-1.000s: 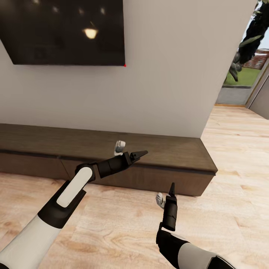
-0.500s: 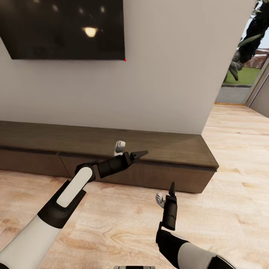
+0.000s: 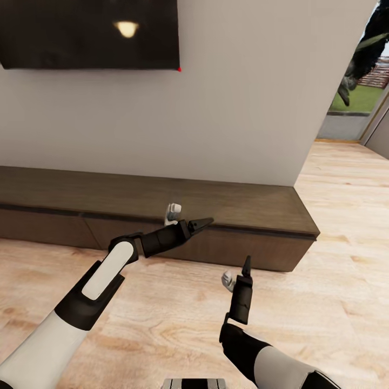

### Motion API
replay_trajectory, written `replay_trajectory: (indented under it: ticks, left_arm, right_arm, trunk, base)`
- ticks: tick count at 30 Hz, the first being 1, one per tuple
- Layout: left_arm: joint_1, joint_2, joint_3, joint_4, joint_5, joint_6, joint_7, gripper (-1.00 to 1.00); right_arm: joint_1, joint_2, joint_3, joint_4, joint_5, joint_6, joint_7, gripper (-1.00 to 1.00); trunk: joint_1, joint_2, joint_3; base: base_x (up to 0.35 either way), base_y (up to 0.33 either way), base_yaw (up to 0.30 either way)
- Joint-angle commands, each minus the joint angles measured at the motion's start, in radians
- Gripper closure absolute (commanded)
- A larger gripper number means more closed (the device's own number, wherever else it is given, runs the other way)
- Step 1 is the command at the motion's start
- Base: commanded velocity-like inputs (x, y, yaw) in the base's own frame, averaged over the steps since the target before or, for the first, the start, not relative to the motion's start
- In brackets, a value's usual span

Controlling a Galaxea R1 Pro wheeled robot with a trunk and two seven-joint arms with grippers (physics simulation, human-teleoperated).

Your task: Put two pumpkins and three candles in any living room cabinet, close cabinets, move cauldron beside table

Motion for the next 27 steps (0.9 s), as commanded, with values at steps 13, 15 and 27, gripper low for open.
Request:
replay_trajectory:
  ticks: [13, 15, 27]
  left_arm:
    - [0.000, 0.000, 0.000, 0.000, 0.000, 0.000, 0.000, -1.00]
    - [0.000, 0.000, 0.000, 0.000, 0.000, 0.000, 0.000, -1.00]
    - [0.000, 0.000, 0.000, 0.001, 0.000, 0.000, 0.000, -1.00]
  right_arm:
    - [-0.001, 0.000, -0.002, -0.002, -0.005, 0.008, -0.061, -1.00]
    - [-0.002, 0.000, -0.002, -0.001, -0.005, 0.037, -0.074, -1.00]
    - [-0.002, 0.000, -0.002, 0.010, -0.002, 0.121, -0.141, -1.00]
  trunk:
    - [0.006, -0.003, -0.050]
    - [0.007, -0.004, -0.058]
    - [0.012, -0.006, -0.105]
  base:
    - [0.000, 0.000, 0.000]
    - [0.000, 0.000, 0.000]
    - [0.000, 0.000, 0.000]
